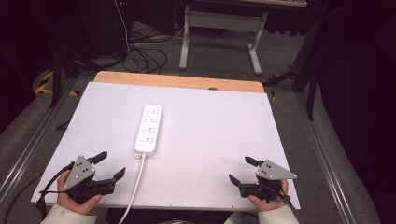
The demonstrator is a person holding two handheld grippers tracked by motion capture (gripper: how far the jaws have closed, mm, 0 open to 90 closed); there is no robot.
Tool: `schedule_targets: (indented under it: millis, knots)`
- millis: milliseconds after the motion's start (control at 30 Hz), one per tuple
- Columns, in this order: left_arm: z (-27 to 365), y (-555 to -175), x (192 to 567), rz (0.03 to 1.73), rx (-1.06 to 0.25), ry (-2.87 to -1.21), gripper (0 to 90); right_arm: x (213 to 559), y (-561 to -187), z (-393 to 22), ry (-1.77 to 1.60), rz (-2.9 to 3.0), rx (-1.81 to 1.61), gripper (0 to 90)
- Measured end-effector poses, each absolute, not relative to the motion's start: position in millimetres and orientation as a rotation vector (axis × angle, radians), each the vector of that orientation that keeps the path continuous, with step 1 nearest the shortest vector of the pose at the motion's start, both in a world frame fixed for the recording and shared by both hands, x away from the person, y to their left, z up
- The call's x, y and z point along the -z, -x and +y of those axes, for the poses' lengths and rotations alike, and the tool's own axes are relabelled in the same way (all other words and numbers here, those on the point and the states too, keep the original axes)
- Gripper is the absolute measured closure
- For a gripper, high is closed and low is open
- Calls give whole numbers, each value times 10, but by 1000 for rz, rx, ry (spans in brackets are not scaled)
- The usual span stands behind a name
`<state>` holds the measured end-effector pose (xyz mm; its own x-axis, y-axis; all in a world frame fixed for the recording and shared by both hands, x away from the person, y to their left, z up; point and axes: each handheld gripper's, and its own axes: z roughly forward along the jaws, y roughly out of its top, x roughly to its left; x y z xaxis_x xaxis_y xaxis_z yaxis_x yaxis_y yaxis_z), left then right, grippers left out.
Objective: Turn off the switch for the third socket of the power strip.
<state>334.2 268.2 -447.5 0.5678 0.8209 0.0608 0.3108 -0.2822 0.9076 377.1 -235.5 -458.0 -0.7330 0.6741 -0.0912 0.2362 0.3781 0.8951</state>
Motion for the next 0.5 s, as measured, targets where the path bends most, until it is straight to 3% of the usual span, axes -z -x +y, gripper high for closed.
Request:
schedule_targets:
  millis: [500]
  knots:
    - [2675, -3332, 4446, 925, -707, -1861, 206, 4596, -3784, -2346, -784, 2209, -1319, 157]
